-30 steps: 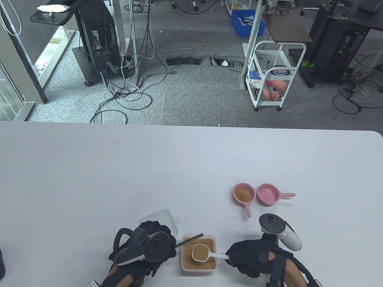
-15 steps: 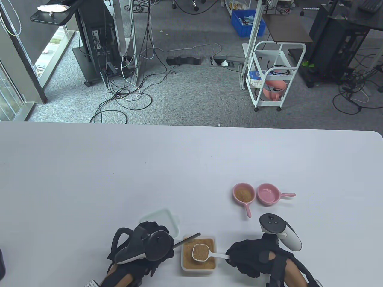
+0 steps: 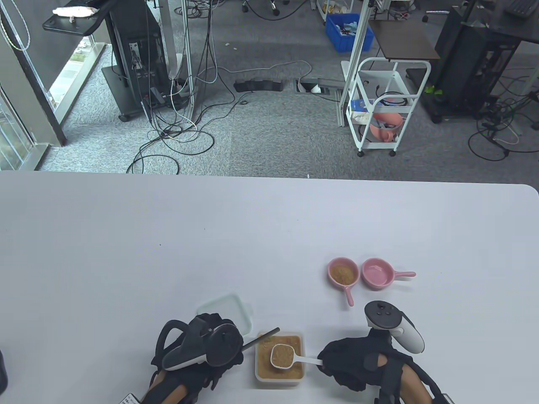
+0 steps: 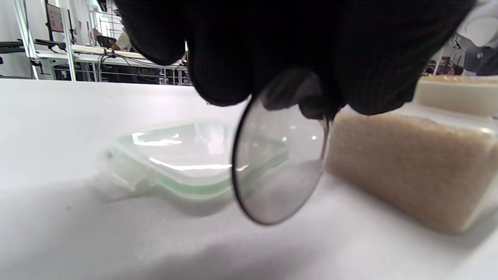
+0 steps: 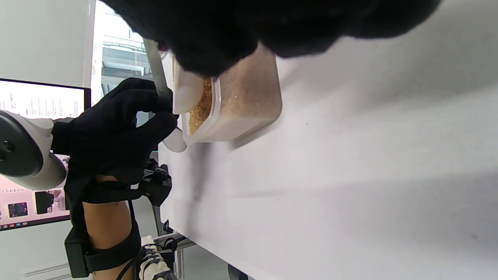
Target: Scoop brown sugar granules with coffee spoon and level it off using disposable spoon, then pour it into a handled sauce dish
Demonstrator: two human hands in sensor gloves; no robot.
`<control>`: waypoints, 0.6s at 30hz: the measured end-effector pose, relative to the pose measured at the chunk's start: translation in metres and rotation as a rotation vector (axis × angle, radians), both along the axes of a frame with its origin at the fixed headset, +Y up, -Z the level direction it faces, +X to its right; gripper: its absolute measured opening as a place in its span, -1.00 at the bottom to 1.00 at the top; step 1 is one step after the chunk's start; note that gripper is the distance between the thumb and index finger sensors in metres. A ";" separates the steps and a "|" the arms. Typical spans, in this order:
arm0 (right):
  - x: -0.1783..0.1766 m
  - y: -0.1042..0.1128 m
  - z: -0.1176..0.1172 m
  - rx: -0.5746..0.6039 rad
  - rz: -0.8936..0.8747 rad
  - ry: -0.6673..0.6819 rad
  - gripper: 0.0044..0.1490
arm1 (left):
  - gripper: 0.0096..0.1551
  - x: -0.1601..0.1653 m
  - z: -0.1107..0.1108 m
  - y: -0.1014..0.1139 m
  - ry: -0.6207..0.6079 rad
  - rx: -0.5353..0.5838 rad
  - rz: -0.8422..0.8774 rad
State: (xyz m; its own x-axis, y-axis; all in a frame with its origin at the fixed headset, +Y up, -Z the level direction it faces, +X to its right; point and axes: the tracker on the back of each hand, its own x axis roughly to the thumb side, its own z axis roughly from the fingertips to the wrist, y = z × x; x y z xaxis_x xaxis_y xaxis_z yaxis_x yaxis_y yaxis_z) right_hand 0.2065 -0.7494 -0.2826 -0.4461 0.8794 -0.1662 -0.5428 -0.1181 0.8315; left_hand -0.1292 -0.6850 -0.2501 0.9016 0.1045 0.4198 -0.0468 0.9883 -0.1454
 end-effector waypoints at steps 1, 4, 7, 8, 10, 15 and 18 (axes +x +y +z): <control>0.000 0.000 0.000 0.001 0.000 -0.001 -0.46 | -0.58 -0.003 0.000 0.002 0.008 0.006 0.014; 0.000 0.000 0.000 0.005 0.001 -0.001 -0.46 | -0.58 -0.018 -0.003 0.012 0.069 0.037 0.058; 0.000 0.000 0.000 0.007 0.000 -0.003 -0.46 | -0.58 -0.038 -0.009 0.019 0.158 0.063 0.090; 0.000 0.000 0.000 0.007 0.000 -0.003 -0.46 | -0.58 -0.045 -0.011 0.020 0.187 0.064 0.095; 0.000 0.000 0.000 0.009 0.000 -0.004 -0.46 | -0.58 -0.061 -0.018 0.019 0.255 0.058 0.096; 0.001 0.000 -0.001 0.014 0.000 -0.010 -0.46 | -0.58 -0.089 -0.034 0.006 0.386 -0.008 0.058; 0.001 0.001 -0.001 0.017 0.000 -0.015 -0.46 | -0.58 -0.099 -0.042 -0.005 0.445 -0.055 0.003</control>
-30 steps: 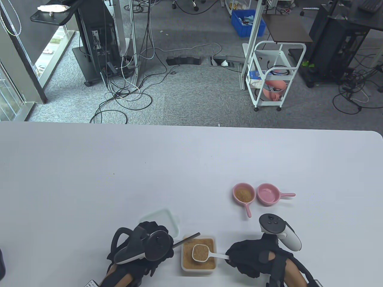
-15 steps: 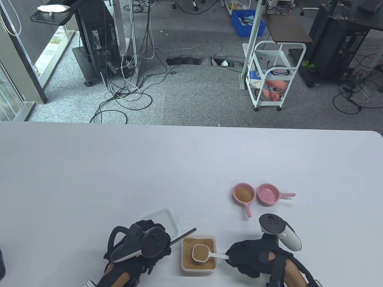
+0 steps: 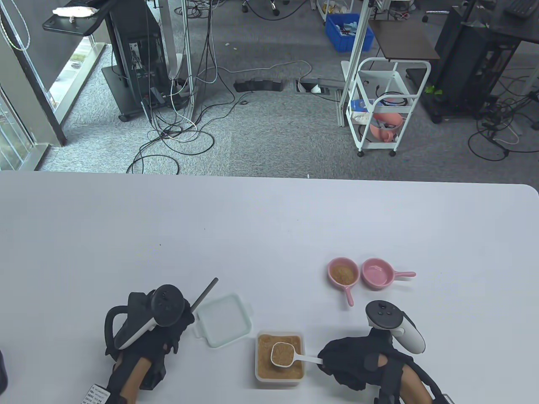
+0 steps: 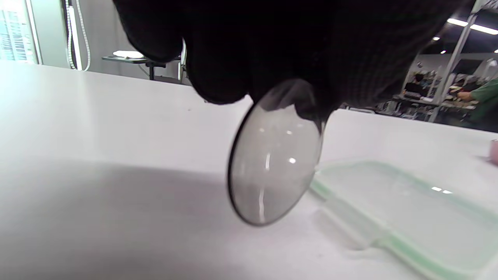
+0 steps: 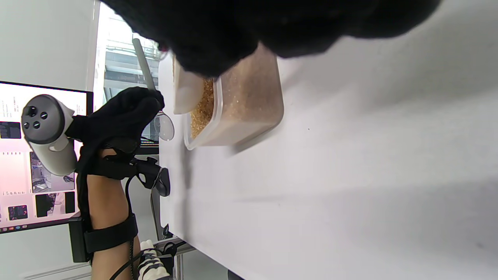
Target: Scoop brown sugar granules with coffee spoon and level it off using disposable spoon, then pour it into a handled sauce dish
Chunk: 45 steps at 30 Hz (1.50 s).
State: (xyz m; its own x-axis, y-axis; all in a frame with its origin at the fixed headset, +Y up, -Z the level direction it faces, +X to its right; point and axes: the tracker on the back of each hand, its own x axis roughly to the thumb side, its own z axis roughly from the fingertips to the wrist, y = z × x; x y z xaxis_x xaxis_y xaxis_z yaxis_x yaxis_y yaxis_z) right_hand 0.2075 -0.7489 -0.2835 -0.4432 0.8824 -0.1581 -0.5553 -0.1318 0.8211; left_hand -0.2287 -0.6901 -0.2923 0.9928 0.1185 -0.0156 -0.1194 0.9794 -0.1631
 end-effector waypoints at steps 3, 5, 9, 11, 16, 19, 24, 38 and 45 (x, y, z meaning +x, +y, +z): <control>0.000 0.000 0.000 0.002 0.000 -0.002 -0.46 | -0.58 -0.005 -0.006 -0.011 0.032 -0.054 -0.044; 0.000 0.000 0.000 0.003 0.001 -0.002 -0.46 | -0.58 -0.005 -0.009 -0.017 0.042 -0.079 -0.063; 0.001 0.000 0.000 0.003 0.002 0.000 -0.46 | -0.57 -0.002 -0.013 -0.028 0.042 -0.122 -0.105; 0.001 0.000 0.000 0.004 0.002 0.000 -0.46 | -0.57 0.000 -0.014 -0.031 0.040 -0.133 -0.130; 0.001 0.000 0.000 0.005 0.004 0.000 -0.46 | -0.56 0.002 -0.016 -0.037 0.046 -0.153 -0.168; 0.001 0.000 0.000 0.004 0.005 0.001 -0.46 | -0.56 0.001 -0.016 -0.037 0.060 -0.149 -0.170; 0.000 0.000 0.000 0.005 0.009 0.003 -0.46 | -0.56 0.000 -0.015 -0.037 0.076 -0.144 -0.175; 0.000 0.000 0.000 0.006 0.011 0.002 -0.46 | -0.52 -0.002 -0.015 -0.034 0.104 -0.135 -0.181; 0.000 0.000 0.000 0.007 0.008 0.001 -0.46 | -0.45 -0.005 -0.014 -0.031 0.116 -0.118 -0.186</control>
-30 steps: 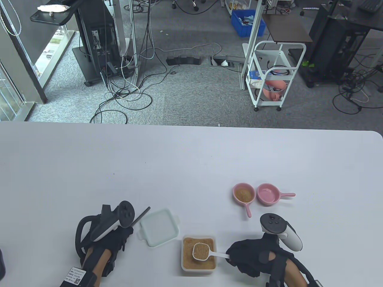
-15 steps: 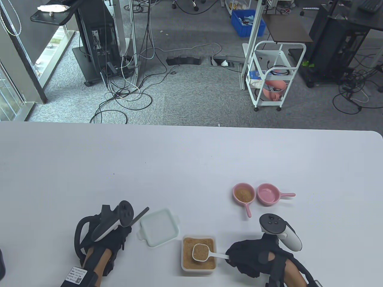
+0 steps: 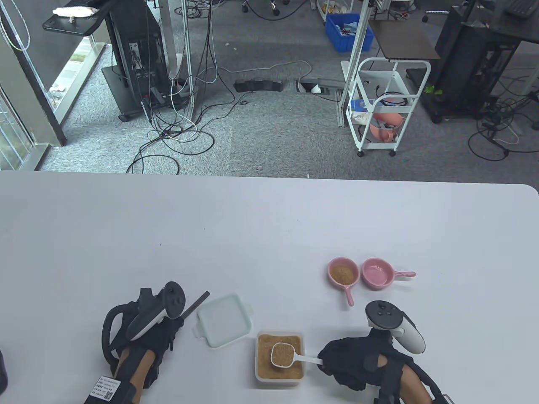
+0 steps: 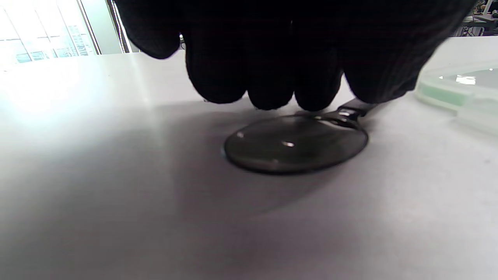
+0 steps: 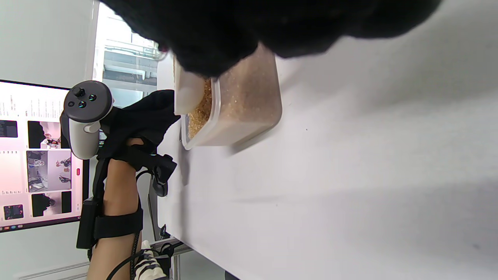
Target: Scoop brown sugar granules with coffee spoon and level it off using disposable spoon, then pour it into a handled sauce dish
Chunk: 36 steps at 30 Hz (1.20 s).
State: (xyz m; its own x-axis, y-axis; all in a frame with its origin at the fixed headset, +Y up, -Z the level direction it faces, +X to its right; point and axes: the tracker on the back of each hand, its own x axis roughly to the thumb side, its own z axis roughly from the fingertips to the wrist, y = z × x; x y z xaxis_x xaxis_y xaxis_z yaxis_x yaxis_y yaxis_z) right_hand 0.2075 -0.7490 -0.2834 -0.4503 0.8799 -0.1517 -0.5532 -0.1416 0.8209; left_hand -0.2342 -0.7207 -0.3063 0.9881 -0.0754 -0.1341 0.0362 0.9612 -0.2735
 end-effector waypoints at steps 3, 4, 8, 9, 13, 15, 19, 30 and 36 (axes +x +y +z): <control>0.000 0.000 0.000 0.002 -0.003 -0.002 -0.46 | -0.39 0.000 0.002 0.006 -0.004 0.031 0.007; 0.000 0.000 0.000 0.002 -0.005 -0.002 -0.46 | -0.36 0.000 0.003 0.008 -0.010 0.045 0.014; 0.001 0.001 0.000 0.004 -0.006 -0.004 -0.46 | -0.18 0.005 0.010 0.021 -0.060 0.157 0.093; 0.001 0.001 0.000 0.005 -0.008 -0.006 -0.46 | -0.14 0.008 0.012 0.025 -0.076 0.196 0.148; 0.002 0.001 -0.001 0.009 -0.011 -0.014 -0.46 | 0.06 0.024 0.023 0.036 -0.196 0.266 0.332; 0.002 0.001 -0.001 0.009 -0.011 -0.016 -0.46 | 0.16 0.036 0.029 0.038 -0.267 0.261 0.405; 0.002 0.001 -0.001 0.008 -0.010 -0.019 -0.46 | 0.29 0.064 0.041 0.037 -0.429 0.211 0.481; 0.010 0.006 -0.004 0.007 -0.070 -0.083 -0.46 | 0.38 0.094 0.051 0.026 -0.575 0.108 0.545; 0.032 0.017 -0.011 0.044 -0.150 -0.218 -0.46 | 0.36 0.092 0.048 0.022 -0.557 0.084 0.544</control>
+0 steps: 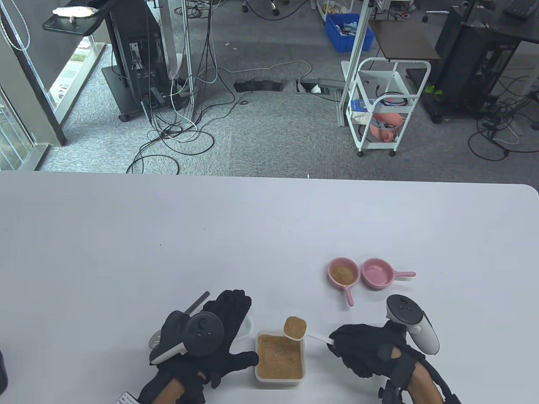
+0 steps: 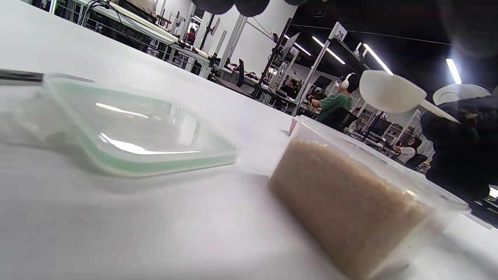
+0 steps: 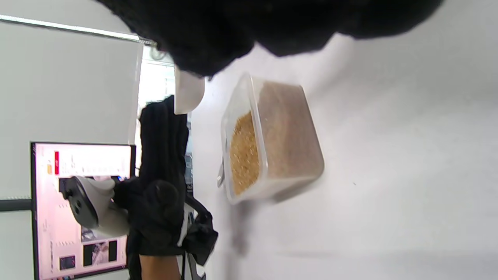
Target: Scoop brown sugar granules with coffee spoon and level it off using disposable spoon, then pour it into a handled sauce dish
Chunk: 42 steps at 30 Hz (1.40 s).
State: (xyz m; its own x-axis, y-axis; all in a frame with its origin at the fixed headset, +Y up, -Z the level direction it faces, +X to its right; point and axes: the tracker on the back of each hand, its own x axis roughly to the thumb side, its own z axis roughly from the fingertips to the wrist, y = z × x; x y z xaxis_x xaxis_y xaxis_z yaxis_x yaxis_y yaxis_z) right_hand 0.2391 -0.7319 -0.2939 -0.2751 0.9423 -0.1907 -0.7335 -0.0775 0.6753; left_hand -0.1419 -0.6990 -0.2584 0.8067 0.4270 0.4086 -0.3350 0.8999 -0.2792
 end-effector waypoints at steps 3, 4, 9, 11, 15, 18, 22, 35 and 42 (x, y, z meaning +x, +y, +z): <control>0.016 0.005 -0.004 0.021 -0.041 -0.102 -0.46 | 0.35 0.001 0.000 -0.001 -0.004 -0.003 -0.009; 0.021 0.006 -0.005 0.027 -0.053 -0.140 -0.46 | 0.36 0.001 0.000 -0.001 -0.004 -0.003 -0.010; 0.048 0.008 -0.008 0.053 -0.112 -0.343 -0.46 | 0.34 0.002 0.000 -0.001 -0.008 -0.009 -0.021; 0.058 0.008 -0.009 0.058 -0.137 -0.437 -0.46 | 0.34 0.003 0.000 -0.001 -0.009 -0.013 -0.024; 0.073 0.003 -0.010 0.064 -0.166 -0.588 -0.46 | 0.34 0.004 0.001 -0.001 -0.011 -0.018 -0.032; 0.083 -0.002 -0.009 0.051 -0.165 -0.684 -0.46 | 0.33 0.004 0.001 -0.002 -0.013 -0.022 -0.036; 0.090 -0.010 -0.008 0.031 -0.161 -0.778 -0.46 | 0.33 0.005 0.001 -0.002 -0.015 -0.026 -0.042; 0.096 -0.019 -0.011 0.035 -0.041 -0.873 -0.45 | 0.33 0.006 0.000 -0.003 -0.014 -0.034 -0.056; 0.084 -0.023 -0.017 0.039 0.064 -0.825 -0.45 | 0.33 0.007 0.000 -0.004 -0.014 -0.038 -0.062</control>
